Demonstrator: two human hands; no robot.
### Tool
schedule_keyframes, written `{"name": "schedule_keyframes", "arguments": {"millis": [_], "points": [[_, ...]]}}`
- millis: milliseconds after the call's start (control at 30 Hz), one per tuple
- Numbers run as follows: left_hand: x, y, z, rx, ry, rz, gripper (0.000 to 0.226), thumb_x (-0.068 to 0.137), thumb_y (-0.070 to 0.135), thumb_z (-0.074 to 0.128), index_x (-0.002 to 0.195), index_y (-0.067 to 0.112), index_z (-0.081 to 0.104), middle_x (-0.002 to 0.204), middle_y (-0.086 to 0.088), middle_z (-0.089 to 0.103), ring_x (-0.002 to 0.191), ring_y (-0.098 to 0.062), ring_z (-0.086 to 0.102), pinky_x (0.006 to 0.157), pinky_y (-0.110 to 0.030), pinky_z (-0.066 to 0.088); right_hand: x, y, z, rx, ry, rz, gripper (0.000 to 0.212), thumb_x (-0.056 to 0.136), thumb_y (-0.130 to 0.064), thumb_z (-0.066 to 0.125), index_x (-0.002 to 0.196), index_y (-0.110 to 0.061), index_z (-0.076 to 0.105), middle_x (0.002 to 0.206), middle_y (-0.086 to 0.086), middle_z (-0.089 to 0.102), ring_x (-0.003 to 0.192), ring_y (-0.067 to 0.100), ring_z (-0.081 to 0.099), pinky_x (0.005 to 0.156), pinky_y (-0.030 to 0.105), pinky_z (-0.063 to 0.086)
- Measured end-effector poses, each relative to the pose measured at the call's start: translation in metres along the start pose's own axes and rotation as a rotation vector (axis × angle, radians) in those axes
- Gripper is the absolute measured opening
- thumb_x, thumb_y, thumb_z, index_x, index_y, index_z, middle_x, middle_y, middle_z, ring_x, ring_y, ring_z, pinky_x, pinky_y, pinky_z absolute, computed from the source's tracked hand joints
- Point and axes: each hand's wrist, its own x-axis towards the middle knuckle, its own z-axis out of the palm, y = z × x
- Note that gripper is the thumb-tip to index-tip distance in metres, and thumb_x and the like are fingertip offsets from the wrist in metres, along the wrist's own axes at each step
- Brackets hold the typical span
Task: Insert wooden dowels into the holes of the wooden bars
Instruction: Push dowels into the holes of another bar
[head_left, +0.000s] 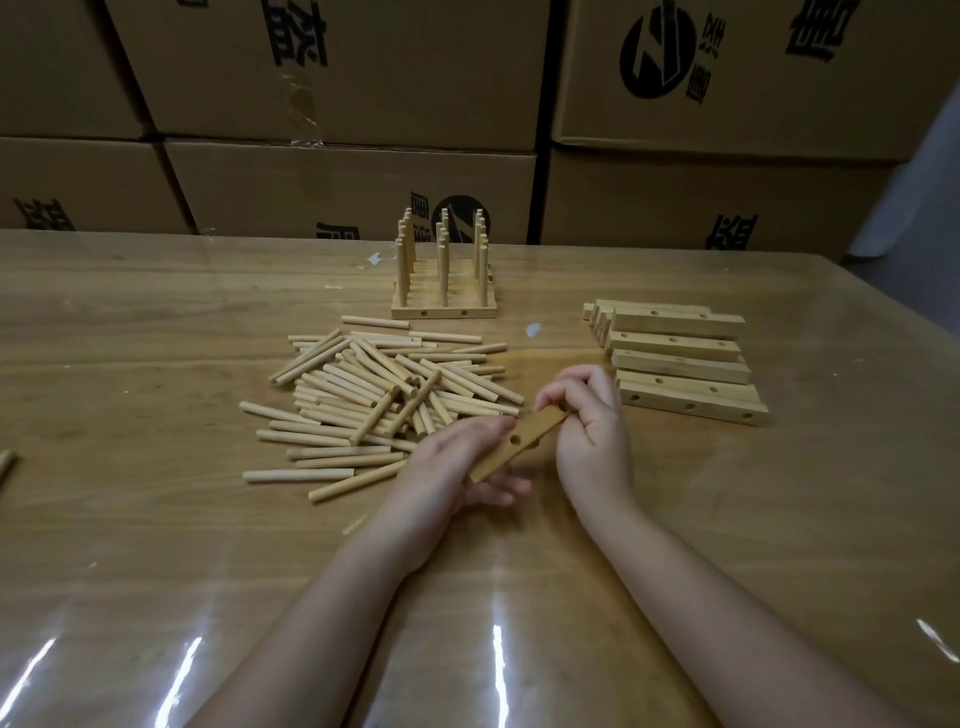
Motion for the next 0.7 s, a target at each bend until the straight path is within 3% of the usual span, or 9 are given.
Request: {"name": "schedule_keyframes", "arguments": {"millis": [100,167,233,333,433,600,700], "points": [[-0.005,0.000,0.000,0.190,-0.128,0.024,0.034,0.088,0.015,0.056,0.121,0.011,0.058,0.090,-0.009,0.072,0.061,-0.014,0.063,0.057,-0.021,0.051,-0.001,-0.002,0.001,-0.001,-0.032,-0.075,0.029,0.070,-0.003,0.037,0.068,-0.019,0.062,0.096,-0.010,0.051,0.103,0.014,0.045,0.087,0.016,0.033],[-0.006,-0.001,0.003,0.259,-0.142,0.039,0.029,0.092,0.013,0.053,0.121,0.016,0.056,0.081,-0.003,0.069,0.058,-0.012,0.060,0.055,-0.021,0.048,0.002,-0.001,0.001,0.029,-0.081,-0.141,0.042,0.074,0.006,0.038,0.089,-0.021,0.065,0.114,-0.008,0.052,0.116,0.008,0.044,0.097,0.016,0.033],[-0.006,-0.002,0.004,0.222,-0.110,0.055,0.025,0.095,0.012,0.049,0.118,0.013,0.057,0.078,-0.003,0.068,0.054,-0.012,0.058,0.052,-0.020,0.047,0.008,0.002,-0.002,0.111,-0.110,-0.080,0.056,0.086,0.007,0.040,0.123,-0.034,0.048,0.134,-0.014,0.043,0.127,0.003,0.040,0.104,0.024,0.034],[-0.003,0.000,0.002,0.024,-0.037,0.067,0.027,0.089,0.013,0.052,0.114,0.005,0.056,0.078,-0.006,0.069,0.052,-0.013,0.058,0.049,-0.020,0.047,0.015,0.013,-0.005,0.082,-0.119,0.084,0.056,0.096,-0.013,0.044,0.141,-0.037,0.021,0.143,-0.020,0.032,0.130,-0.001,0.035,0.106,0.031,0.034],[-0.001,0.001,-0.001,-0.134,0.004,0.073,0.035,0.077,0.020,0.058,0.110,0.007,0.058,0.080,-0.008,0.070,0.054,-0.014,0.061,0.049,-0.021,0.050,0.015,0.022,-0.005,-0.174,-0.309,0.075,0.058,0.095,-0.031,0.045,0.146,-0.035,0.016,0.150,-0.012,0.028,0.136,0.004,0.024,0.113,0.037,0.024],[0.003,-0.001,-0.007,-0.273,0.075,0.056,0.031,0.074,0.015,0.059,0.104,0.010,0.061,0.080,-0.009,0.071,0.057,-0.015,0.063,0.049,-0.023,0.051,0.011,0.018,-0.002,-0.360,-0.692,-0.206,0.059,0.091,-0.042,0.044,0.138,-0.056,0.011,0.151,-0.029,0.004,0.136,0.000,0.013,0.112,0.031,0.013],[0.004,-0.002,-0.008,-0.246,0.049,0.058,0.032,0.074,0.013,0.058,0.106,0.009,0.062,0.082,-0.010,0.069,0.056,-0.014,0.059,0.047,-0.022,0.046,0.010,0.019,0.000,-0.407,-0.757,-0.229,0.055,0.090,-0.037,0.049,0.141,-0.043,0.029,0.150,-0.024,0.018,0.138,0.002,0.019,0.114,0.029,0.016]]}}
